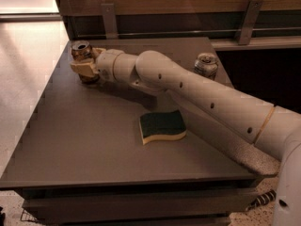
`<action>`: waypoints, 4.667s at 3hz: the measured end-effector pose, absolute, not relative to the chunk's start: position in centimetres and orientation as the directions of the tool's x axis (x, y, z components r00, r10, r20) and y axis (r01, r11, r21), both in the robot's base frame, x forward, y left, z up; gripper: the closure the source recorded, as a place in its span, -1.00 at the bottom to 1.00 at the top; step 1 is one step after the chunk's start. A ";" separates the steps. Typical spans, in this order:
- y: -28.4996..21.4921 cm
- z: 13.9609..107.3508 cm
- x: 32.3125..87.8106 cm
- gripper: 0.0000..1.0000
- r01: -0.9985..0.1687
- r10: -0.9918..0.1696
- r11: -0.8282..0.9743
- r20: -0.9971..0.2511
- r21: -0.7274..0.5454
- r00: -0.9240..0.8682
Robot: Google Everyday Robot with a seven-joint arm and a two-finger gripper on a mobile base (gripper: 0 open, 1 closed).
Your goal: Knock orange can over
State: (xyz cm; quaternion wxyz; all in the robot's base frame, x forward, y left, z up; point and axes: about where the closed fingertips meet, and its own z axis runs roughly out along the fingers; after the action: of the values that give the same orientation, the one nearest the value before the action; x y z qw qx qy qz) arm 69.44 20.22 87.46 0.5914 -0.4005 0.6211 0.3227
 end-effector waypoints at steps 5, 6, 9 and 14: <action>14.6 89.5 65.8 1.00 -0.888 -0.542 0.454 -0.814 -0.073 -0.210; 14.5 87.9 64.1 1.00 -0.900 -0.633 0.430 -0.733 -0.066 -0.248; 10.0 84.9 63.0 1.00 -0.851 -0.724 0.515 -0.583 -0.103 -0.368; 12.9 82.2 64.3 -0.22 -0.906 -0.800 0.420 -0.489 -0.042 -0.349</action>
Offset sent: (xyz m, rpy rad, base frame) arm -0.0097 -0.0546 0.0485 -0.2451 0.1364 -0.0542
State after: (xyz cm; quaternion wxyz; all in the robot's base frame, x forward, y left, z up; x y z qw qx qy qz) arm 64.28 12.91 82.16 0.2240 -0.5249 0.8124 0.1192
